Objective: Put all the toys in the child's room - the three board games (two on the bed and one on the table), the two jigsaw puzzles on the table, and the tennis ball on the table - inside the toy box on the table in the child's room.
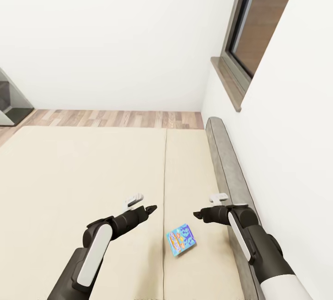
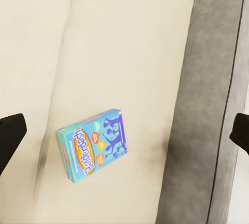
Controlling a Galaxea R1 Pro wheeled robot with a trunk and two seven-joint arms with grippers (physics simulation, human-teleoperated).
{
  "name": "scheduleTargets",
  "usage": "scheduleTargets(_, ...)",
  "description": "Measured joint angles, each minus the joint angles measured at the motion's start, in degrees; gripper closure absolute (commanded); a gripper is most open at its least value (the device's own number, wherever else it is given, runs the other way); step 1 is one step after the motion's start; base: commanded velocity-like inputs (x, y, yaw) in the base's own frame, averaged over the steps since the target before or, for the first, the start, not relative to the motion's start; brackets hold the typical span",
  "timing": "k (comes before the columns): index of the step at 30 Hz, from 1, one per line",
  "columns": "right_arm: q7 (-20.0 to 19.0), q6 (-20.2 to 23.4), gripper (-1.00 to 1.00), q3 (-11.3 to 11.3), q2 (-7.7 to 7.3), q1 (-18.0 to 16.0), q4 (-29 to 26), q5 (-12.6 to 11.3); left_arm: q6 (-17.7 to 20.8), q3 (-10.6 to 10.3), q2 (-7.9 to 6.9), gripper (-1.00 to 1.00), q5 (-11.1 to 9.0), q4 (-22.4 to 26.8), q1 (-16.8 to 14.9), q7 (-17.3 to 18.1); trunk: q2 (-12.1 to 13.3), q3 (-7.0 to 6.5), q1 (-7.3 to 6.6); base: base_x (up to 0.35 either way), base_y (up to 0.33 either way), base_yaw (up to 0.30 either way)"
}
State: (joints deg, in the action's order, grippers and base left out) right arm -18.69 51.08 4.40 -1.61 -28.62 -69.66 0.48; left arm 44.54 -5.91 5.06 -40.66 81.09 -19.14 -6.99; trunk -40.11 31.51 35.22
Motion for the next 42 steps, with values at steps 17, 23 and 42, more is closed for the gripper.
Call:
scheduleTargets(17,0.0,0.0,-1.00,0.0,-0.01,0.0,-0.1,0.0,-0.1,-0.2,-0.13,-1.00,0.1,-0.1,0.0,0.1,0.0,1.57,0.00,0.000,0.000,0.000)
scheduleTargets(23,0.0,0.0,-1.00,0.0,0.02,0.0,-0.1,0.0,-0.1,-0.2,-0.23,-1.00,0.1,-0.2,0.0,0.5,0.0,2.12,0.00,0.000,0.000,0.000)
scheduleTargets(42,0.0,0.1,-1.00,0.0,-0.35,0.1,-0.9,0.0,-0.1,-0.3,-0.63,-1.00,0.1,0.3,0.3,2.0,0.0,3.87,0.00,0.000,0.000,0.000)
